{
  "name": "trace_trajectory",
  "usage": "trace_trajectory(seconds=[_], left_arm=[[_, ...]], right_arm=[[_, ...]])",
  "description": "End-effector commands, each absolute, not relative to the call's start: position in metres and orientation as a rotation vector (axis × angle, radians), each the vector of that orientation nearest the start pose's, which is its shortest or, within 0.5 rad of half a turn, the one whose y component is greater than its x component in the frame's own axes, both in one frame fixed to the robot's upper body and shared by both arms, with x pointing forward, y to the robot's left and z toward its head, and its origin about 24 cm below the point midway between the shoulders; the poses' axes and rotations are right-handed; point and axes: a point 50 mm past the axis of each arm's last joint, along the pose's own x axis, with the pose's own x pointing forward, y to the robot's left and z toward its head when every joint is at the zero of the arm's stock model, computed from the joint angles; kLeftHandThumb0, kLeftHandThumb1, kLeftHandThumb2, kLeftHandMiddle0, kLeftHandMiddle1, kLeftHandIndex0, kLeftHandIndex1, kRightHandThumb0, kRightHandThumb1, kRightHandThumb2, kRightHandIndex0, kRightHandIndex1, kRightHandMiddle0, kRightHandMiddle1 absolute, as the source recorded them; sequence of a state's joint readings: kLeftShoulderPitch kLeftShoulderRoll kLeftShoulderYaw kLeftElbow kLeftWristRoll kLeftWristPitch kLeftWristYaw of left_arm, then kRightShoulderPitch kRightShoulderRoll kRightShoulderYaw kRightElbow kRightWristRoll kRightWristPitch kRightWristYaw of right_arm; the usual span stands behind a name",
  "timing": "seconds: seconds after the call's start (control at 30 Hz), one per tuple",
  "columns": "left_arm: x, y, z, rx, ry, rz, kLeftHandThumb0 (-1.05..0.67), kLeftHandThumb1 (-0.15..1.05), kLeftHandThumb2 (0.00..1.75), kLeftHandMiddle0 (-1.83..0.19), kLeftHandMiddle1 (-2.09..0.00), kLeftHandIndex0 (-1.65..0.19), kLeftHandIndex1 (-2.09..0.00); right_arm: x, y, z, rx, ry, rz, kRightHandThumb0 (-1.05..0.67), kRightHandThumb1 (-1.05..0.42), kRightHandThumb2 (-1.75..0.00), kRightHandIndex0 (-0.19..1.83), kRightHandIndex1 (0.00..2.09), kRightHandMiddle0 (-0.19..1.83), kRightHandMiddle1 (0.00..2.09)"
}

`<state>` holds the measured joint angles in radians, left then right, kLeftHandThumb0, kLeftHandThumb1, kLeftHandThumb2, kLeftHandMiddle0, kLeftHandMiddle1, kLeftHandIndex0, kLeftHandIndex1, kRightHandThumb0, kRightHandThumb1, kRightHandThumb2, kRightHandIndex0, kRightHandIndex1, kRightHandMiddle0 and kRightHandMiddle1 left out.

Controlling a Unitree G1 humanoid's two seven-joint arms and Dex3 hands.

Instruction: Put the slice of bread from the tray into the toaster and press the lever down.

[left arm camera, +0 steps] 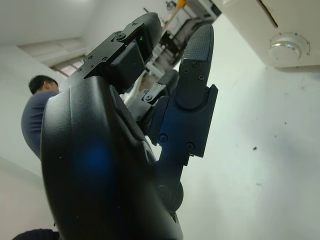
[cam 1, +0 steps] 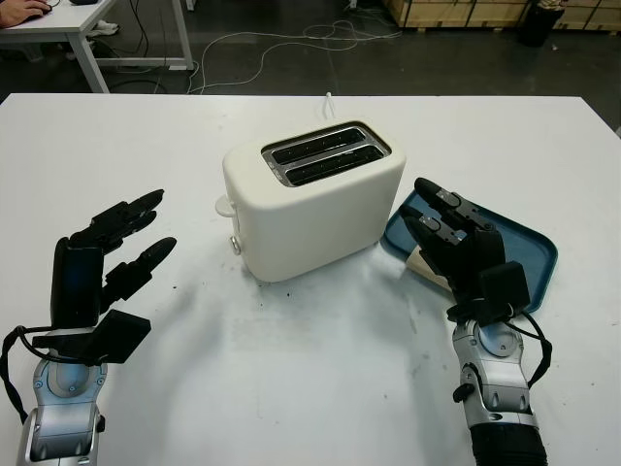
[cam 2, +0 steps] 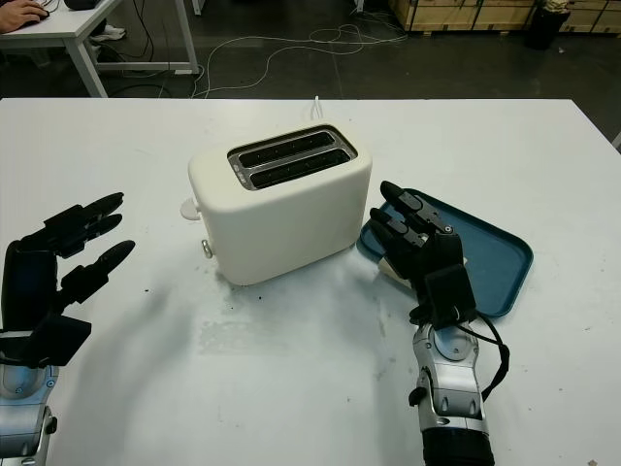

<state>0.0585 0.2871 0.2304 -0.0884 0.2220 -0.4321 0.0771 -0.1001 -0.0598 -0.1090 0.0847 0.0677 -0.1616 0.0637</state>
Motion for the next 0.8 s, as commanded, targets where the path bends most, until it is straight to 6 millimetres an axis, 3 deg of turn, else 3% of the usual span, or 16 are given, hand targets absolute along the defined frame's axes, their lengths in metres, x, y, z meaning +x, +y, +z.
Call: trace_trajectory(seconds=[0.0, 0.53, 0.6, 0.77], left_arm=[[0.229, 0.236, 0.112, 0.529, -0.506, 0.181, -0.41, 0.92, 0.03, -0.95, -0.06, -0.82, -0.02], [0.231, 0.236, 0.109, 0.498, -0.511, 0.190, -0.42, 0.92, 0.06, -0.96, -0.04, -0.85, -0.01], [0.231, 0.237, 0.108, 0.495, -0.520, 0.194, -0.41, 0.92, 0.05, -0.97, -0.04, -0.85, -0.01], [0.230, 0.239, 0.109, 0.494, -0.518, 0.191, -0.40, 0.92, 0.06, -0.96, -0.03, -0.84, 0.00]], right_arm=[[0.273, -0.176, 0.069, 0.014, -0.208, -0.024, -0.47, -0.92, -0.08, 0.77, 0.13, 0.76, 0.01], [0.264, -0.177, 0.076, -0.038, -0.266, -0.017, -0.48, -0.92, -0.05, 0.75, 0.15, 0.74, 0.00], [0.256, -0.180, 0.082, -0.104, -0.296, -0.030, -0.49, -0.91, -0.03, 0.74, 0.14, 0.73, 0.00], [0.231, -0.189, 0.095, -0.578, -0.466, -0.115, -0.49, -0.85, 0.00, 0.71, 0.12, 0.70, 0.00]])
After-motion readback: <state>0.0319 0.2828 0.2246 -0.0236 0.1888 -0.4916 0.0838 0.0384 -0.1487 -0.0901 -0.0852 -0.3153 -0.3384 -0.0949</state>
